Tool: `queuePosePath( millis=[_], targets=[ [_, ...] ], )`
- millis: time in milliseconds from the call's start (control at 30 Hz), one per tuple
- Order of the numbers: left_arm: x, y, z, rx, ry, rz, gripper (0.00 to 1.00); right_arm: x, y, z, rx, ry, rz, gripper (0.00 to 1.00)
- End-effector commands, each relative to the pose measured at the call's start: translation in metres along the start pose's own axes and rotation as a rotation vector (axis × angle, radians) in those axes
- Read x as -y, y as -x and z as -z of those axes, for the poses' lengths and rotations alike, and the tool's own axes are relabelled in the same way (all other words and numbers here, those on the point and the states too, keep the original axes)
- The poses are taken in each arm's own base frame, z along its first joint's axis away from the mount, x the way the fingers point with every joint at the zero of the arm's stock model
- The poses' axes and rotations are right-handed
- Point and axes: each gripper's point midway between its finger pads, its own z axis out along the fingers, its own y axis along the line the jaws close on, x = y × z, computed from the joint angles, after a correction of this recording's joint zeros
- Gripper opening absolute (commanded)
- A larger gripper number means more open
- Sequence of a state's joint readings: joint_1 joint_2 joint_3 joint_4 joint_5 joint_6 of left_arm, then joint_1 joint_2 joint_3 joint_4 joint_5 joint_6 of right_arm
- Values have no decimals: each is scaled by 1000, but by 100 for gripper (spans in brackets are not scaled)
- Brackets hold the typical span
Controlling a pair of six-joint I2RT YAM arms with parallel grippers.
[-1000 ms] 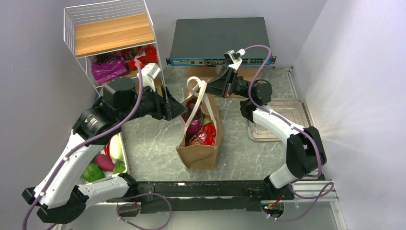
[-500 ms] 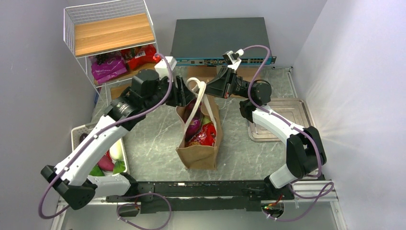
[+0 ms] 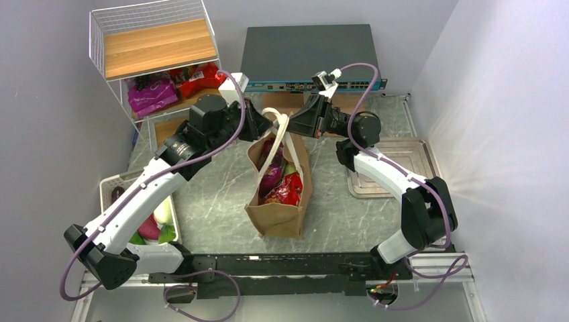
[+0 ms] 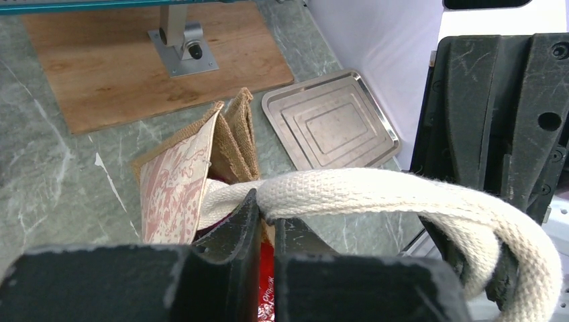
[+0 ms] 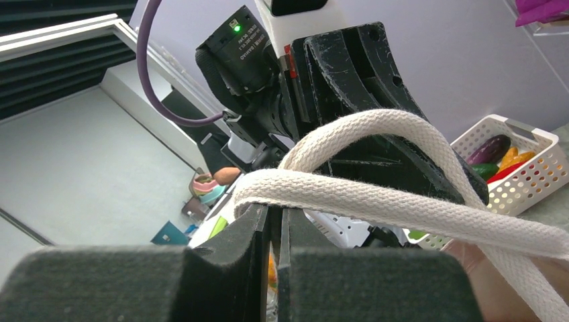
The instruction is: Place the food into the grocery bag and tie it
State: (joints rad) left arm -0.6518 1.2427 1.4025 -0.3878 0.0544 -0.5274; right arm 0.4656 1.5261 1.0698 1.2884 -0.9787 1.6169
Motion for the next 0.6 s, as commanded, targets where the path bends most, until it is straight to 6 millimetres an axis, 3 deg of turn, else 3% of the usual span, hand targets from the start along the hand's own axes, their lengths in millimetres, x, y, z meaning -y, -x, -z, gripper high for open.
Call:
queuePosePath(
  millis=[0, 33, 133, 233, 400, 567],
  targets=[
    [12, 32, 9, 89, -19, -3, 11, -86, 18, -7, 87, 209, 226, 0],
    [14, 30, 9, 75, -32, -7, 15, -85, 19, -7, 87, 207, 223, 0],
    [19, 23, 10, 28, -61, -19, 40, -83, 20, -8, 85, 206, 220, 0],
    [18, 14, 15, 8, -73, -41, 49, -82, 20, -9, 84, 206, 217, 0],
    [17, 9, 16, 42, -107, -77, 54, -80, 20, -9, 82, 207, 210, 0],
    [12, 11, -2, 59, -88, -68, 45, -80, 16, -8, 62, 211, 201, 0]
  ],
)
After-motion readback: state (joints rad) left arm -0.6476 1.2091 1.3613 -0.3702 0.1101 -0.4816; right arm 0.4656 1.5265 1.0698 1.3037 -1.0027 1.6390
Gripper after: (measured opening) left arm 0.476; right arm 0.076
